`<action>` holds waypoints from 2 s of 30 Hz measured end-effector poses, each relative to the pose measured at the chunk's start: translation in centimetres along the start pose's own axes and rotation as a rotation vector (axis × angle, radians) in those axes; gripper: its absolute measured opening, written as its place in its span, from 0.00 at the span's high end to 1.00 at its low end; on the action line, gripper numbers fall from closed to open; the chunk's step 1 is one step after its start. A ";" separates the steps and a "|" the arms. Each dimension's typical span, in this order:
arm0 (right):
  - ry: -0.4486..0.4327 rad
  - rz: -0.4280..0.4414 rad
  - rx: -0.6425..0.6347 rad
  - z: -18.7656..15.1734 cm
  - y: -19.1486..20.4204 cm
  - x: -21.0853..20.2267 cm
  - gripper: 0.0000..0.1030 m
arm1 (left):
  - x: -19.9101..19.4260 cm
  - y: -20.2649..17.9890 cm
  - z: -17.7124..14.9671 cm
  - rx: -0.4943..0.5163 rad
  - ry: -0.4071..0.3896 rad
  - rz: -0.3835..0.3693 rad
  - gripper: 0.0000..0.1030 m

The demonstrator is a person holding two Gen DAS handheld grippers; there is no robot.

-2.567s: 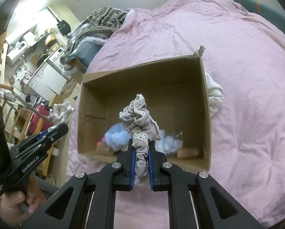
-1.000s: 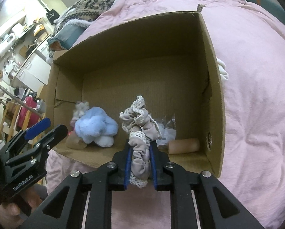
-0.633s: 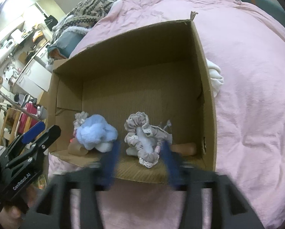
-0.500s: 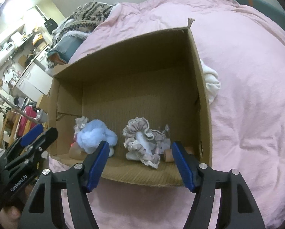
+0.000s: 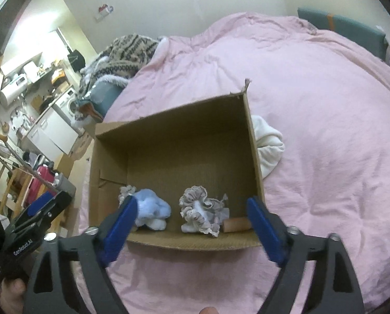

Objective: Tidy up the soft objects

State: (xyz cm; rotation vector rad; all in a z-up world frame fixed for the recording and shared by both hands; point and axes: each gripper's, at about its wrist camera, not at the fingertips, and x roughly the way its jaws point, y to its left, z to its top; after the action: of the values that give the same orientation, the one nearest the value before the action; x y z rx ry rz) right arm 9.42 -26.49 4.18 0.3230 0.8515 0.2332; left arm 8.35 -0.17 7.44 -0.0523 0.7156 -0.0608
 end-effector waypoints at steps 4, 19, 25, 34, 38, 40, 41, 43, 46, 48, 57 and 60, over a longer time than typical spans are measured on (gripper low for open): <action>-0.003 -0.008 -0.006 -1.1 0.4 -0.7 0.01 | -1.6 0.7 -0.8 -0.021 0.006 -0.003 0.01; -0.109 -0.083 -0.151 -4.2 3.6 -2.2 0.00 | -2.0 0.2 -2.9 0.008 0.028 0.056 0.01; -0.063 -0.108 -0.174 -4.3 4.2 -0.5 0.00 | -1.3 0.3 -2.7 0.000 0.036 0.053 0.01; -0.043 -0.139 -0.183 -4.5 4.3 0.5 0.00 | -1.3 -0.1 -2.8 0.026 0.044 0.042 0.00; -0.047 -0.147 -0.180 -4.5 4.1 0.4 0.00 | -1.2 -0.1 -2.9 0.024 0.056 0.035 0.01; -0.047 -0.148 -0.176 -4.5 4.1 0.5 0.00 | -1.1 -0.2 -2.9 0.027 0.058 0.034 0.01; -0.046 -0.148 -0.175 -4.5 4.0 0.5 0.00 | -1.1 -0.2 -2.9 0.029 0.057 0.036 0.01; -0.046 -0.148 -0.176 -4.5 4.0 0.5 0.00 | -1.1 -0.2 -2.9 0.024 0.059 0.033 0.01; -0.048 -0.149 -0.178 -4.4 4.0 0.5 0.00 | -1.1 -0.2 -3.0 0.026 0.060 0.034 0.01; -0.049 -0.150 -0.178 -4.4 4.0 0.5 0.00 | -1.1 -0.2 -3.0 0.026 0.059 0.033 0.00; -0.061 -0.161 -0.167 -4.1 3.7 0.3 0.00 | -0.9 -0.1 -3.2 0.027 0.064 0.033 0.01; -0.061 -0.159 -0.163 -4.0 3.6 0.3 0.00 | -0.8 0.0 -3.1 0.026 0.066 0.032 0.00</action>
State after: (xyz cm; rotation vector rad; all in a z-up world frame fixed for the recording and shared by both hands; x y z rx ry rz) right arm 6.27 -22.33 2.88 0.1091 0.7881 0.1428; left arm 5.67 -0.23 5.61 -0.0135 0.7812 -0.0411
